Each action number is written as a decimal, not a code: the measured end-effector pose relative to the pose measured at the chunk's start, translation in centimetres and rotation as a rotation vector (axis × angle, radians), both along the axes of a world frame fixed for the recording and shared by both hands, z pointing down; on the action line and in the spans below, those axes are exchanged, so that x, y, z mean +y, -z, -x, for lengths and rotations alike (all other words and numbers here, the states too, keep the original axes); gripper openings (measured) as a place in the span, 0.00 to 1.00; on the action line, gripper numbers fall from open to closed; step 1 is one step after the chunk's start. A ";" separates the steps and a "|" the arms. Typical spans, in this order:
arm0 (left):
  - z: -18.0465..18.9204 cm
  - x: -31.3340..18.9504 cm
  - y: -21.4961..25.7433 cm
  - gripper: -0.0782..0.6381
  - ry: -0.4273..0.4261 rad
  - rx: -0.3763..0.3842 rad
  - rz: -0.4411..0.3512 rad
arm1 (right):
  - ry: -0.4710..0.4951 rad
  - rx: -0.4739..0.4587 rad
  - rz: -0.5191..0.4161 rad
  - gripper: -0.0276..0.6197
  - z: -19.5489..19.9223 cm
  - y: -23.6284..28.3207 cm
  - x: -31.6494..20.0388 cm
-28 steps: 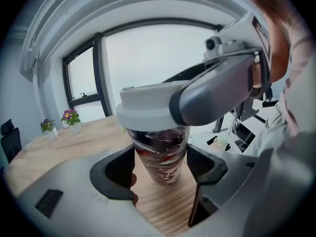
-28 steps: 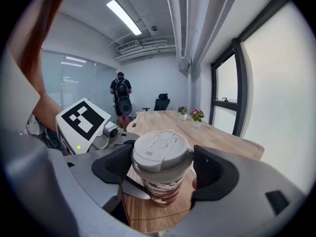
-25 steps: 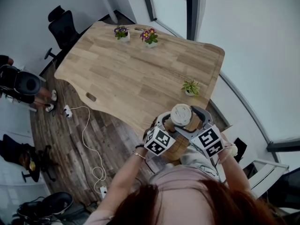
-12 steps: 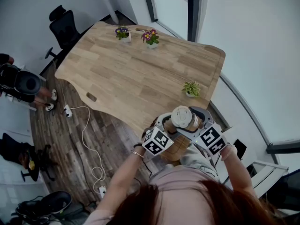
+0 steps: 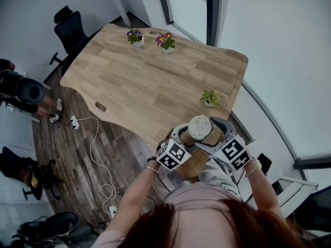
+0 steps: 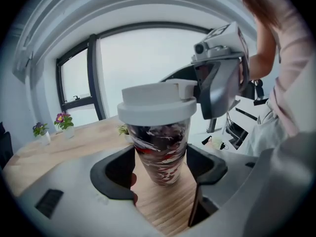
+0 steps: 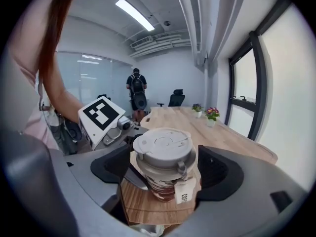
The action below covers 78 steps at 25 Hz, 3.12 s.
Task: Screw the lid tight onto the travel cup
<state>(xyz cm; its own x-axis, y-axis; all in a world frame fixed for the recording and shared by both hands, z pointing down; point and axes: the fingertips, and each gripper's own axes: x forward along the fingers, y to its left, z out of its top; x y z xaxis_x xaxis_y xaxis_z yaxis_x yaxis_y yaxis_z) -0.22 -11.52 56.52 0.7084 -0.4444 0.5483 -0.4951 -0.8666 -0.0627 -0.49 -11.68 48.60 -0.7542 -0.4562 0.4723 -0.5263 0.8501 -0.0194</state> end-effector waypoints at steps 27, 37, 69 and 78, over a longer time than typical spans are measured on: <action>0.1 0.4 0.0 0.56 -0.078 -0.006 0.000 | 0.122 -0.058 0.063 0.63 -0.6 0.1 -0.1; -0.4 -0.2 0.1 0.56 0.165 0.015 -0.036 | -0.124 -0.131 -0.028 0.63 -0.8 0.0 -0.8; 0.0 -0.9 -0.2 0.55 0.146 0.015 -0.054 | -0.049 -0.156 0.006 0.63 -0.5 -0.1 -0.7; 0.3 -0.5 -0.3 0.55 -0.030 -0.024 -0.029 | 0.122 -0.140 0.054 0.63 -0.6 -0.1 -1.0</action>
